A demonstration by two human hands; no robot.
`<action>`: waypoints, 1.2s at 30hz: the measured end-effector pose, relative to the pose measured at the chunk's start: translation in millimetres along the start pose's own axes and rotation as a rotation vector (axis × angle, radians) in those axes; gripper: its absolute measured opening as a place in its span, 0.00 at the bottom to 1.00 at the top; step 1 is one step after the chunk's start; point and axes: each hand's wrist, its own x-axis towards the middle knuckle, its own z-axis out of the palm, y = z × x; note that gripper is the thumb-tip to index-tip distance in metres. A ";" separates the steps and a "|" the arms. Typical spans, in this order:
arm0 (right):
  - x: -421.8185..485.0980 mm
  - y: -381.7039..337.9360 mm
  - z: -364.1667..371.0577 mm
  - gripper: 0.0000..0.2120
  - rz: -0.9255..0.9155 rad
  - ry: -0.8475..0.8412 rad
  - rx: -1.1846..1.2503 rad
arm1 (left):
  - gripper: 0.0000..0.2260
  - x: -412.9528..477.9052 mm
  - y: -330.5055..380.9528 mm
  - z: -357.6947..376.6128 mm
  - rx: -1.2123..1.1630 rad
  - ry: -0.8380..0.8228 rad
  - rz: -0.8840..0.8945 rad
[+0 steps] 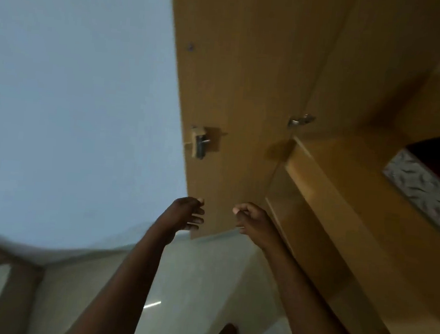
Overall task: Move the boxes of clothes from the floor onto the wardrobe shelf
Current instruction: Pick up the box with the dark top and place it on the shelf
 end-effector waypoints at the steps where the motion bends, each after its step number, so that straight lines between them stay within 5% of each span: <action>1: -6.4 -4.6 20.9 0.07 -0.016 -0.028 -0.012 | 0.12 -15.8 -11.8 -18.3 -0.018 0.024 0.002; 12: -117.9 -37.4 278.2 0.07 -0.099 -0.485 -0.189 | 0.12 -211.2 -189.9 -218.3 -0.350 0.508 -0.082; 19: -175.2 -48.3 383.6 0.07 -0.183 -0.757 -0.368 | 0.12 -316.8 -262.7 -274.8 -0.567 0.799 -0.080; 29: -274.9 -42.3 532.2 0.03 -0.283 -1.193 -0.520 | 0.08 -459.7 -375.3 -268.0 -0.903 1.222 -0.213; 36: -354.3 -10.2 579.3 0.03 -0.392 -1.416 -0.713 | 0.11 -523.8 -442.2 -208.0 -1.096 1.352 -0.299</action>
